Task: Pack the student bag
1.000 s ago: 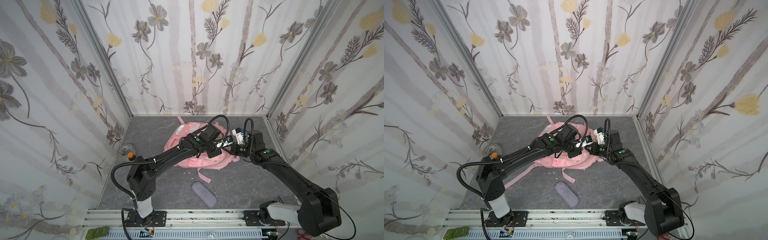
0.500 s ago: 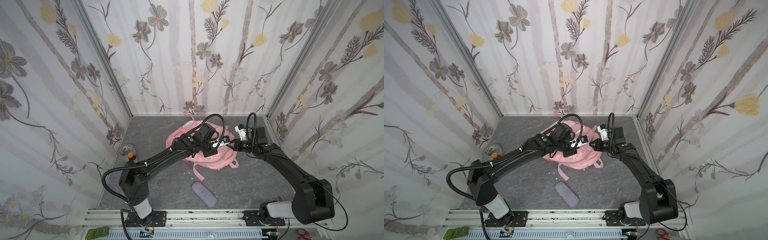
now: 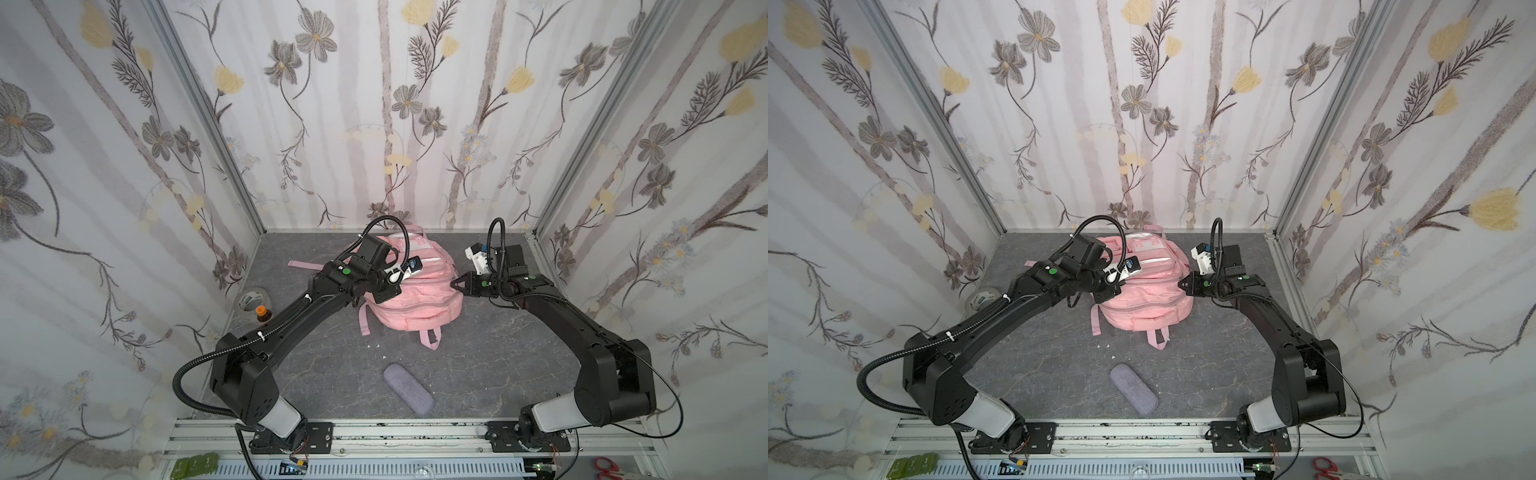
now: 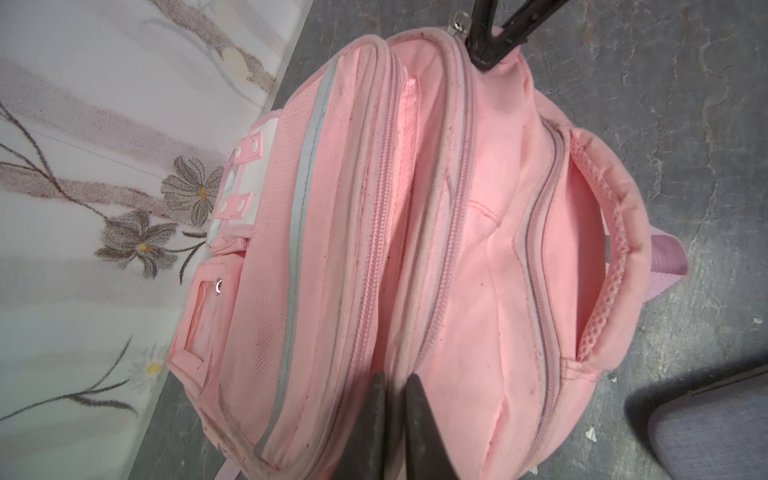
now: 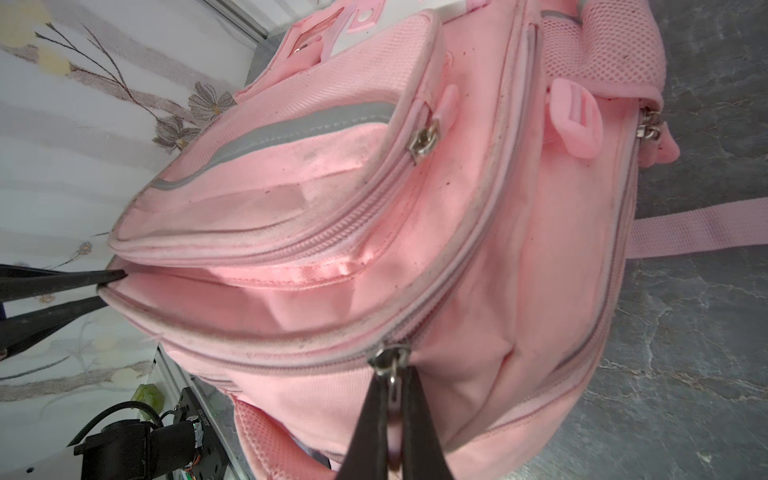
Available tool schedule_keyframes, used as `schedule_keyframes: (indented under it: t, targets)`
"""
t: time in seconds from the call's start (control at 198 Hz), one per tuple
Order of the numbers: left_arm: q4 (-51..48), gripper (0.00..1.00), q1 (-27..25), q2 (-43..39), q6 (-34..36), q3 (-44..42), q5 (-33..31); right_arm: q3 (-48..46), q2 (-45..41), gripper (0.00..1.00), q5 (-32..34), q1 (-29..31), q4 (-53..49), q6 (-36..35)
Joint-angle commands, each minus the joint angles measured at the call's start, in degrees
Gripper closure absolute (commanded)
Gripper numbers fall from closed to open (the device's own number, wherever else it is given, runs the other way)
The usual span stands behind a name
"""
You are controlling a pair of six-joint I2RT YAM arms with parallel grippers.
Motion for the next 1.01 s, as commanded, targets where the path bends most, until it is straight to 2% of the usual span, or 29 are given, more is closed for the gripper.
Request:
schedule_keyframes:
  t: [0.0,0.137,0.319,0.511,0.612,0.784,0.88,1.006]
  targets:
    - [1.36,0.67,-2.87,0.56,0.24,2.42,0.23,0.71,0.16,1.0,-2.66,3.97,3.56,4.73]
    - [2.76,0.63,-6.9,1.6,0.42,1.99,1.31,0.84,-0.7,1.0,-4.0,8.34,6.6,8.74]
    - [2.35,0.66,-8.05,3.85,-1.04,1.53,1.98,0.68,-1.31,1.0,-5.0,10.57,7.25,9.64]
    - [2.2,0.69,-8.06,4.94,0.03,-0.91,-1.48,-0.57,-1.88,1.0,-5.1,10.62,6.87,9.42]
    - [2.01,0.73,-8.06,5.34,0.34,-1.35,-3.13,-0.91,-4.17,1.0,-5.41,10.66,7.29,9.85]
    - [2.79,0.89,-8.02,5.46,0.04,-2.32,-3.87,-1.11,-4.55,1.0,-5.11,10.66,7.05,9.81]
    - [3.47,0.88,-8.01,5.45,-0.72,-2.31,-4.93,-1.17,-4.46,1.0,-5.02,10.66,6.7,9.46]
    - [4.66,0.7,-7.97,4.21,-1.87,-1.88,-3.4,-1.31,-4.09,1.0,-5.08,10.66,6.31,9.04]
